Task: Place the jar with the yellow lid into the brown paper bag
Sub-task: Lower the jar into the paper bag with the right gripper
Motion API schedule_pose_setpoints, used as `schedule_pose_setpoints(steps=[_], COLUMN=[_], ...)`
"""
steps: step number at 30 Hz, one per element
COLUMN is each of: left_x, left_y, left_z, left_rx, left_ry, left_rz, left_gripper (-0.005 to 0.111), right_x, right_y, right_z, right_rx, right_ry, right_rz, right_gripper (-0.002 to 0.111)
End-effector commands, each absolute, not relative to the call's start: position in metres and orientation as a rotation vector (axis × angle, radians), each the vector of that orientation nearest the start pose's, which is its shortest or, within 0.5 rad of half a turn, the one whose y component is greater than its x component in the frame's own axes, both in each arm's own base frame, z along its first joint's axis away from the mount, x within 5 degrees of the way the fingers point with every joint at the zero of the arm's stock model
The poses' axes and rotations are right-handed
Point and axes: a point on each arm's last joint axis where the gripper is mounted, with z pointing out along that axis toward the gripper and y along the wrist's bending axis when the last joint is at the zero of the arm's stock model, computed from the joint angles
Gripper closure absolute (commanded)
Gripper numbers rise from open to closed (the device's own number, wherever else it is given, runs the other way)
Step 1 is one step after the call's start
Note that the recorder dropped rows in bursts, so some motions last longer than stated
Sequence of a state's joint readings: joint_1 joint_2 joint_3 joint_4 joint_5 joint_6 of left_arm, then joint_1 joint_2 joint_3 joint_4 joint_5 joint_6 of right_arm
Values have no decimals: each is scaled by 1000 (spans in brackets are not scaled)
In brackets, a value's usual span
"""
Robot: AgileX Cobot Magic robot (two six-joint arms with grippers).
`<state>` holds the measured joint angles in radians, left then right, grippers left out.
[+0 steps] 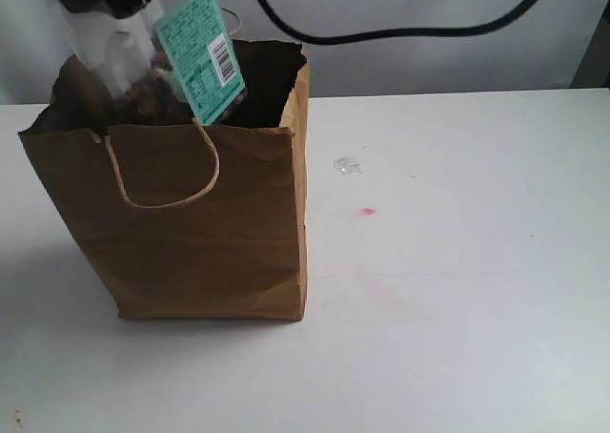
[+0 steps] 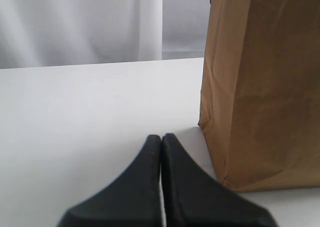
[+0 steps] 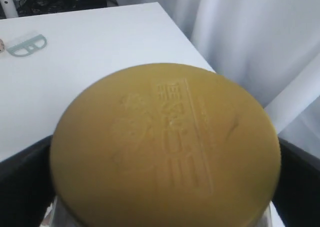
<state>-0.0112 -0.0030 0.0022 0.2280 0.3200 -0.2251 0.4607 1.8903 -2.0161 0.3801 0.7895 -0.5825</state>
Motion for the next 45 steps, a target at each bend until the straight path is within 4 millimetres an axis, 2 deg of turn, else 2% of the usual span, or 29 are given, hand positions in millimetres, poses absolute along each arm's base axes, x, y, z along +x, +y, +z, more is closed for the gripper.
schedule_pose_setpoints(steps=[1,15,18,24,28,30,34,38,45], left_x=[54,54,54,54,54,54,54,54,54], left_y=[5,5,5,5,5,5,5,5,5], left_z=[186,186,186,186,186,186,186,186,186], left_rx=[-48,-48,-48,-48,-48,-48,-48,-48,-48], left_ry=[1786,1786,1786,1786,1786,1786,1786,1786,1786], left_rz=[38,38,38,38,38,38,38,38,38], left_gripper=[106,106,106,106,106,106,106,106,106], right_x=[393,422,430,439,443,445,448,449,448], right_y=[224,240,237,223,225,226,226,226,226], right_z=[395,322,304,286,270,255,236,227,223], right_rx=[-941,-985,-970,-970,-987,-1005,-1029,-1047,-1055], right_ry=[1909,2102,2153,2242,2283,2322,2369,2397,2421], right_rz=[396,425,425,415,418,415,410,399,407], right_gripper=[108,108,108,108,108,108,108,108,108])
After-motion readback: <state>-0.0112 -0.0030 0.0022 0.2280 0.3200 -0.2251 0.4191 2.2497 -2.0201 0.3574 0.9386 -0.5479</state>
